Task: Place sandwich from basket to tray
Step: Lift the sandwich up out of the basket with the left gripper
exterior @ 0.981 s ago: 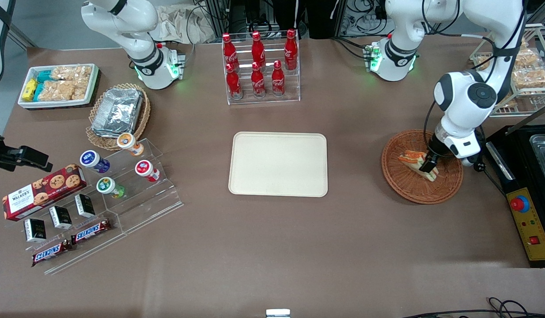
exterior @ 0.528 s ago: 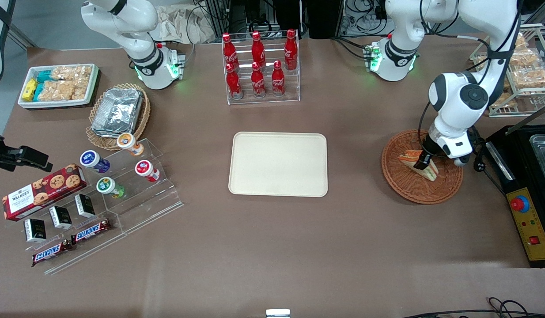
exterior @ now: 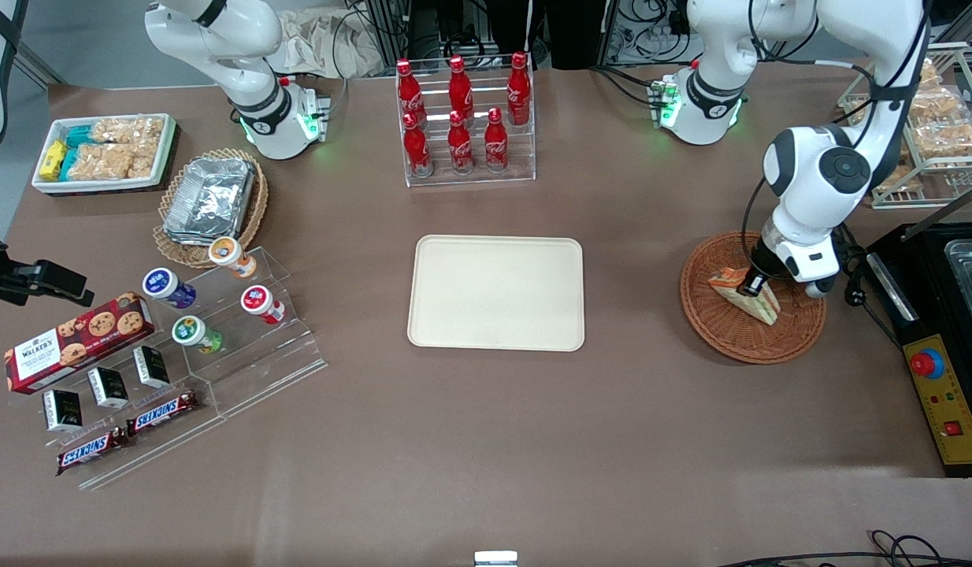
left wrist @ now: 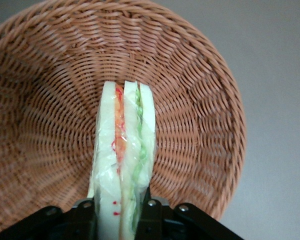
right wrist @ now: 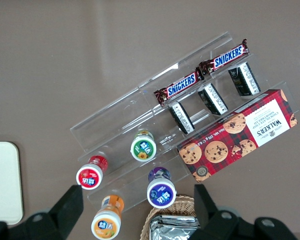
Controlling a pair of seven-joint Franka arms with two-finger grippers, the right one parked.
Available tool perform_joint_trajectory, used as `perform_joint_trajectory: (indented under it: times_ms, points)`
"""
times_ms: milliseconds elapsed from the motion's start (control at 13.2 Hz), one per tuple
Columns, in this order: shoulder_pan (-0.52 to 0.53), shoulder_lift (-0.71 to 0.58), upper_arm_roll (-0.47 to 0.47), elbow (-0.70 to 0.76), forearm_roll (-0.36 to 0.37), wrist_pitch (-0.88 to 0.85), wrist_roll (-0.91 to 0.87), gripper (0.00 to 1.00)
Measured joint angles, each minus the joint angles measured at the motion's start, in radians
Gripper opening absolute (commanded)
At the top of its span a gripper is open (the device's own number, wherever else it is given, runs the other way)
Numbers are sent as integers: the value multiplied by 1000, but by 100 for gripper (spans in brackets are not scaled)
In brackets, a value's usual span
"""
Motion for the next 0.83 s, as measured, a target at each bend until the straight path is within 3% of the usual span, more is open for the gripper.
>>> perform_joint_trajectory:
  times_ms: [302, 528, 679, 830]
  points:
    - [1, -173, -5, 268, 0, -551, 266, 0]
    - [0, -213, -27, 543, -21, -902, 445, 0]
    - [-1, -212, -88, 652, -62, -985, 504, 0]
    - [-5, -193, -208, 712, -78, -992, 504, 0]
